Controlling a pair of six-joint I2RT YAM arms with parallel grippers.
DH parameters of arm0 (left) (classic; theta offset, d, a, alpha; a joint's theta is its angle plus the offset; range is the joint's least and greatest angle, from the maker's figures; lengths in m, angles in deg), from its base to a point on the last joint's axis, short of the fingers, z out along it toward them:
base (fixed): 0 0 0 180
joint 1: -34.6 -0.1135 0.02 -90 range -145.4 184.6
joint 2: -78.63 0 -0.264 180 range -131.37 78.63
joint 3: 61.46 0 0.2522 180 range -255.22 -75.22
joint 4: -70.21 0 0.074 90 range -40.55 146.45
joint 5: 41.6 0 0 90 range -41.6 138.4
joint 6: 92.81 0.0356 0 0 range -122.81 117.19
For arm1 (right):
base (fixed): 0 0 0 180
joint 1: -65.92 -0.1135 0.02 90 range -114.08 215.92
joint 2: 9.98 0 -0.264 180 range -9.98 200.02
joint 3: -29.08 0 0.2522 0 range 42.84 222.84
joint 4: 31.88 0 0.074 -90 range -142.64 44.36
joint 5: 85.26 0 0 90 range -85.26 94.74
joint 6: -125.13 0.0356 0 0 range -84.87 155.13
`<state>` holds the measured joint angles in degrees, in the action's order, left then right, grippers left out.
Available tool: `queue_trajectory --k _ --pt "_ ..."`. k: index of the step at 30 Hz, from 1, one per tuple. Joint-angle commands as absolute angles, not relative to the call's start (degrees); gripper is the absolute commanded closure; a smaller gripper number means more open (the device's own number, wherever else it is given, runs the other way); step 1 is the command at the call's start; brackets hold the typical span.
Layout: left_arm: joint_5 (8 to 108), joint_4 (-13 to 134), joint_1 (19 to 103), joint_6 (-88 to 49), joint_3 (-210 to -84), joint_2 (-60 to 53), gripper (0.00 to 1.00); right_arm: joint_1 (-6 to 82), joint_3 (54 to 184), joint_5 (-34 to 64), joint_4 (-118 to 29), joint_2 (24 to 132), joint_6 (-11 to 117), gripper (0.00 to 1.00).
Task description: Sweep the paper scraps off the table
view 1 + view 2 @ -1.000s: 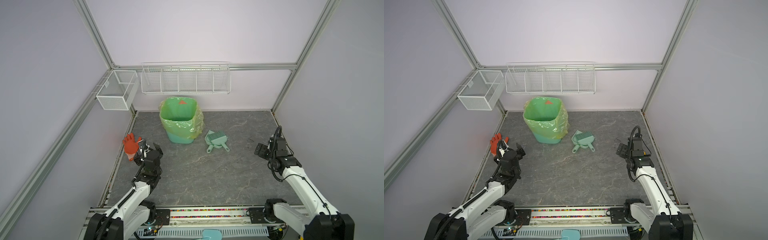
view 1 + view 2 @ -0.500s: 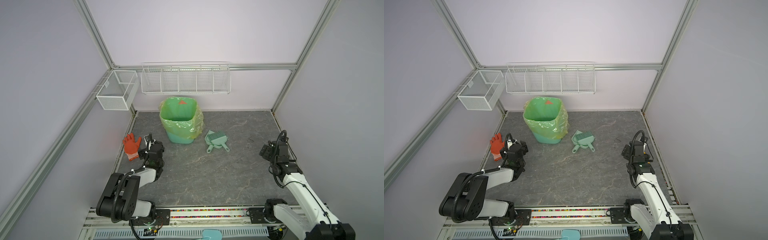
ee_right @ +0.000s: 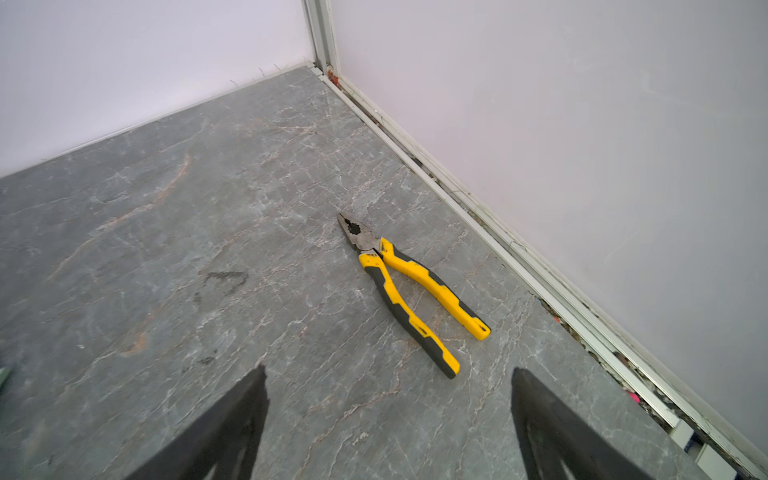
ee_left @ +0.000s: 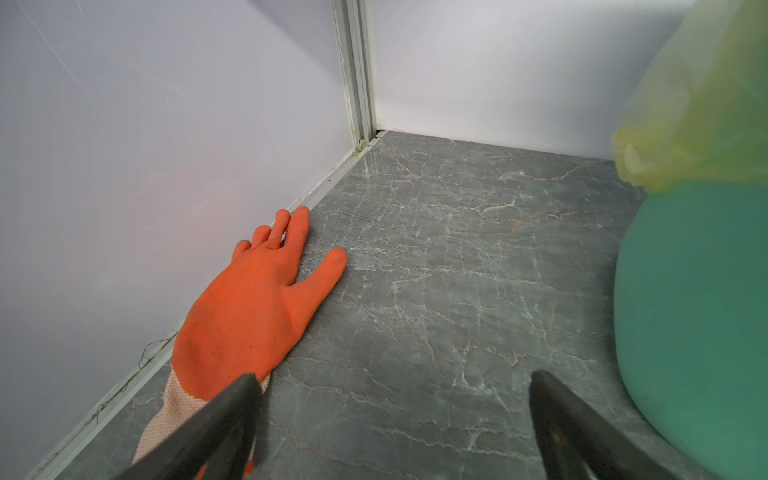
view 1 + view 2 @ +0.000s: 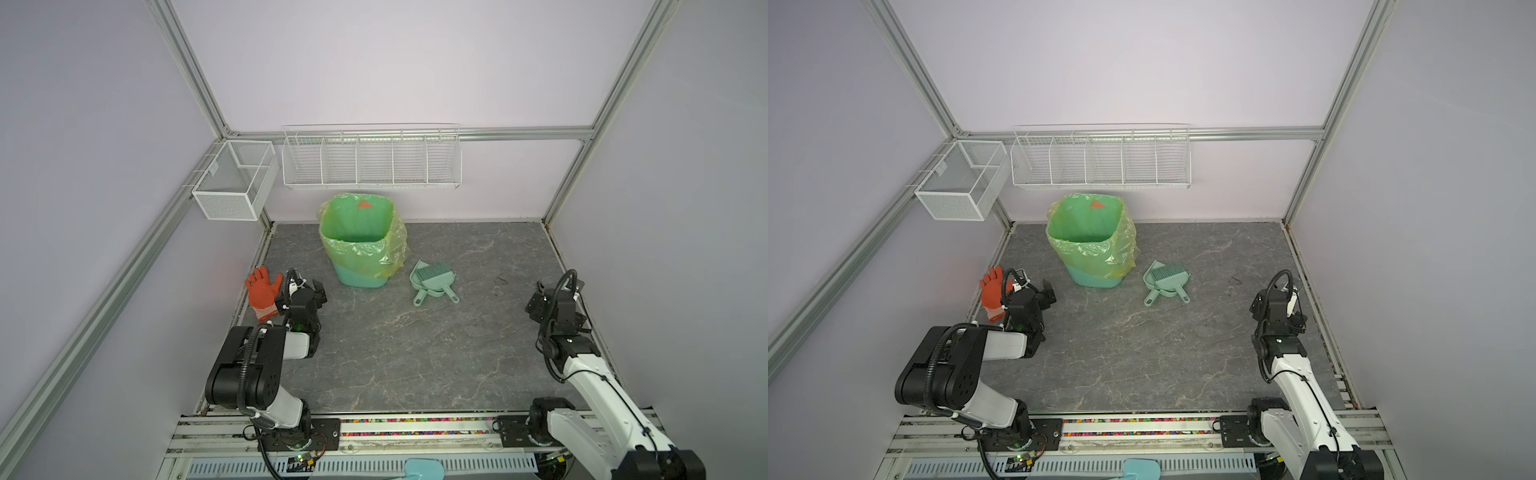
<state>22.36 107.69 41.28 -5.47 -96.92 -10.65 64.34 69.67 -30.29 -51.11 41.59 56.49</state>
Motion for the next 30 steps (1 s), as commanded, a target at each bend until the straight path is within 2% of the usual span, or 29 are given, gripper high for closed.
queue_trajectory --k 1,6,17,22,30 --pt "23.28 110.50 40.84 -4.70 -97.10 -10.73 0.00 64.68 68.42 -33.76 -44.57 43.10 54.80 0.08" --pt "23.35 111.62 40.93 -4.26 -96.74 -10.87 0.01 64.69 67.89 -32.60 -39.87 47.24 54.77 0.07" --pt "28.01 118.76 41.46 -1.71 -92.93 -10.93 0.00 64.62 63.39 -31.65 -18.97 57.27 51.84 0.08" --pt "28.52 110.90 40.31 -3.27 -96.75 -10.59 0.01 64.61 64.06 -31.10 -13.51 62.69 48.83 0.09" --pt "26.96 110.41 40.22 -4.04 -97.18 -10.68 0.01 64.62 63.76 -26.95 -6.77 66.39 44.03 0.09"
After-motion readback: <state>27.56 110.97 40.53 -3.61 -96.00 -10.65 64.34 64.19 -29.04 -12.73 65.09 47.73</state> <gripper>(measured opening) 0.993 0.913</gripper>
